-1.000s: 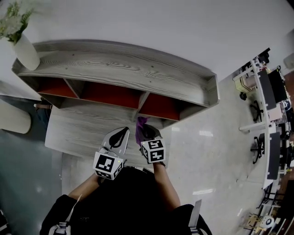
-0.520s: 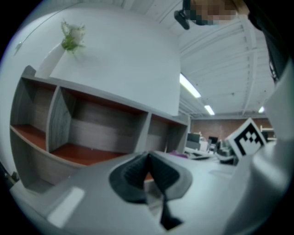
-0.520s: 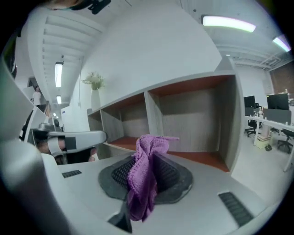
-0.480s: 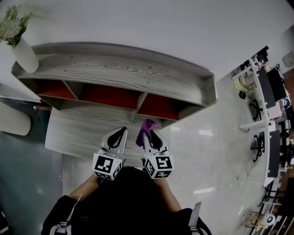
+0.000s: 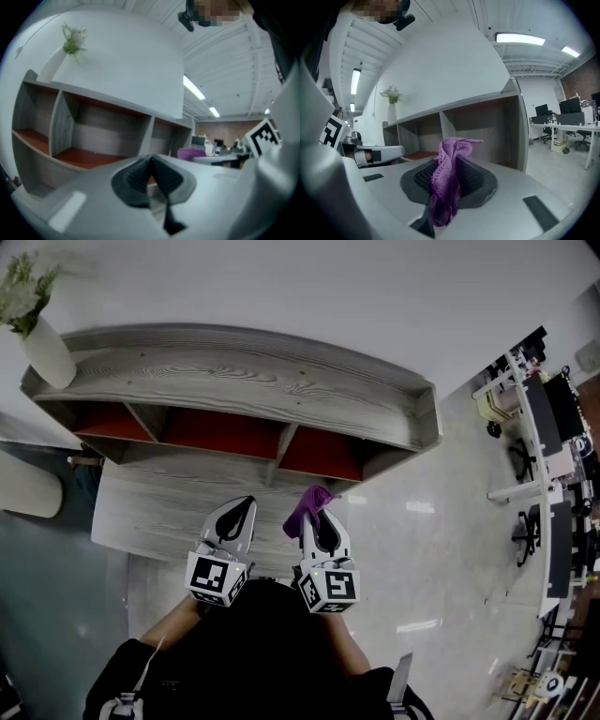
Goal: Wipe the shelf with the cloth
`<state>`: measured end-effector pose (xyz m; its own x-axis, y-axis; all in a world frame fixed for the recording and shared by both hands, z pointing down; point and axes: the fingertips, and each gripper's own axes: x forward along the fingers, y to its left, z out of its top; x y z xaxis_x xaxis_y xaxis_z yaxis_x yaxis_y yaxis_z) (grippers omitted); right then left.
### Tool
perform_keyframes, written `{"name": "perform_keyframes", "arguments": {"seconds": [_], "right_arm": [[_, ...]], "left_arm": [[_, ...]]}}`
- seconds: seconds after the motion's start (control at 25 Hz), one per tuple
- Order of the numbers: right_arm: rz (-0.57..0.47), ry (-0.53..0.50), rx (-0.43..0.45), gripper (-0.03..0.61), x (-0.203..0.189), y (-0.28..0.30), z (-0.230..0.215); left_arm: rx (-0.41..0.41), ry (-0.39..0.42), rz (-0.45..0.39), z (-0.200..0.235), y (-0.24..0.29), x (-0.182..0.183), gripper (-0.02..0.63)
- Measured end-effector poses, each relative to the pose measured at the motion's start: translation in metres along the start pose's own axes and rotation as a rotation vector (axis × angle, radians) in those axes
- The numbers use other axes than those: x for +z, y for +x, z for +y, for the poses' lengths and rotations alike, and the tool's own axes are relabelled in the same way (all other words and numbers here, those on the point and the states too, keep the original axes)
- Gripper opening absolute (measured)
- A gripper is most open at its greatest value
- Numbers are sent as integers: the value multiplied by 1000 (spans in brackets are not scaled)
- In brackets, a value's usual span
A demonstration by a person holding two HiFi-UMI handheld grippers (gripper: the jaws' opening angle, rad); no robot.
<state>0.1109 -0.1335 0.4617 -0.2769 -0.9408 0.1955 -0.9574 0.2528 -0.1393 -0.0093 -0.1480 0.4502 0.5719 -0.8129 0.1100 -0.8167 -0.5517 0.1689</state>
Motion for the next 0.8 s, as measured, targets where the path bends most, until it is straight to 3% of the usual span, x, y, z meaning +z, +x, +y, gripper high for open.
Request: {"name": "perform_keyframes", "arguments": {"seconds": [0.8], "right_arm": [[-6, -42, 8, 77, 1, 4, -2]], "left_arm": [[-12, 16, 8, -8, 11, -3, 5]]}}
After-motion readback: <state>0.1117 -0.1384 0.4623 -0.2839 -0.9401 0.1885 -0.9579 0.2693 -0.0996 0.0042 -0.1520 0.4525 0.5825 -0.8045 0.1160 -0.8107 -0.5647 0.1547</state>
